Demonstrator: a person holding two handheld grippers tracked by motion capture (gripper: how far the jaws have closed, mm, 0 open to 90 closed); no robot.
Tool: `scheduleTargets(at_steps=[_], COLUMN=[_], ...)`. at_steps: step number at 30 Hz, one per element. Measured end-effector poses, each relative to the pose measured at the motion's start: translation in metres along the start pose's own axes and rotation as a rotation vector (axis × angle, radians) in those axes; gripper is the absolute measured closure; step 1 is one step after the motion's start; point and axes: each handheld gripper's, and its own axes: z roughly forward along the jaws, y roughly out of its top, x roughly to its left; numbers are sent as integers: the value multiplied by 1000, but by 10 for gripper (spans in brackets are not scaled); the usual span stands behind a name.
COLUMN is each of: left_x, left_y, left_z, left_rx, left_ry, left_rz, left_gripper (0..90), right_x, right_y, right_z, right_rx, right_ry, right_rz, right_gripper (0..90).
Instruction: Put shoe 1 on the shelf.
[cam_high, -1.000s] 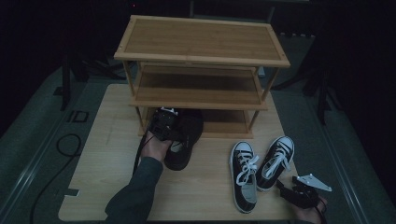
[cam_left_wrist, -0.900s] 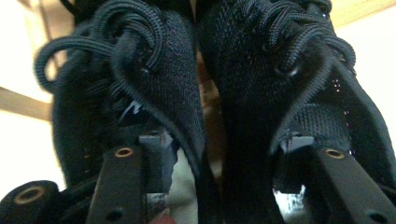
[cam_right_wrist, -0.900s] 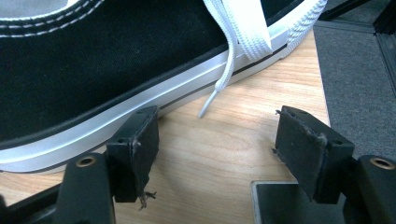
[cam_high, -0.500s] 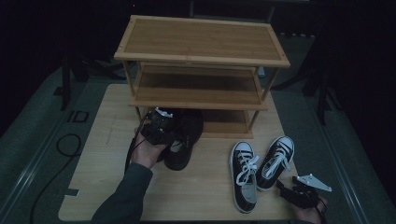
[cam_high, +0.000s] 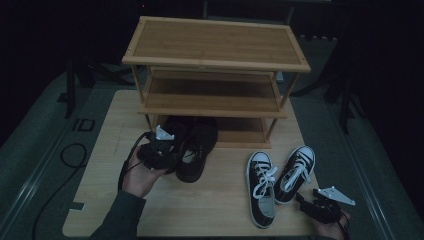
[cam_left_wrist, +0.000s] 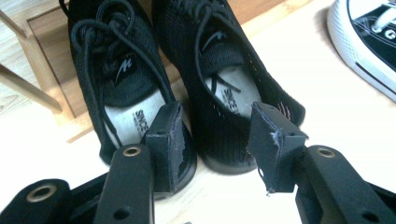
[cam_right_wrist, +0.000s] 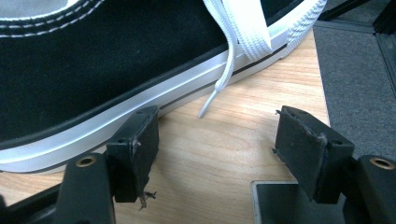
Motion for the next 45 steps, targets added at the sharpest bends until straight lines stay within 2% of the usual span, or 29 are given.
scheduleTargets(at_steps=[2,6,8,12,20,24,29,33,37,39,42,45], left_x=[1,-2,-5,-9,-17,-21,-24,-25,-27,-28,-27,-27], left_y=[-7,-24,-31,-41,-46,-51,-56,-60,-62,-64,-63,-63], left_z=[-3,-1,5,21,45,55,67,74,81,85,86,87], left_rx=[-3,4,30,59,94,110,149,183,220,233,229,230], left_ry=[-3,-7,-5,-15,-33,-58,-73,-98,-101,-99,-87,-77], left_rz=[-10,4,25,26,65,75,87,89,106,94,80,82], left_gripper=[552,554,553,551,570,615,714,899,900,900,900,900], right_x=[0,0,0,0,0,0,0,0,0,0,0,0], right_y=[0,0,0,0,0,0,0,0,0,0,0,0], right_z=[0,0,0,0,0,0,0,0,0,0,0,0], right_rx=[0,0,0,0,0,0,0,1,1,1,1,1], right_ry=[0,0,0,0,0,0,1,1,1,1,1,1], right_rz=[0,-1,1,0,0,0,0,-1,-1,-1,-1,-1], right_gripper=[299,299,299,299,299,299,299,298,299,298,299,298])
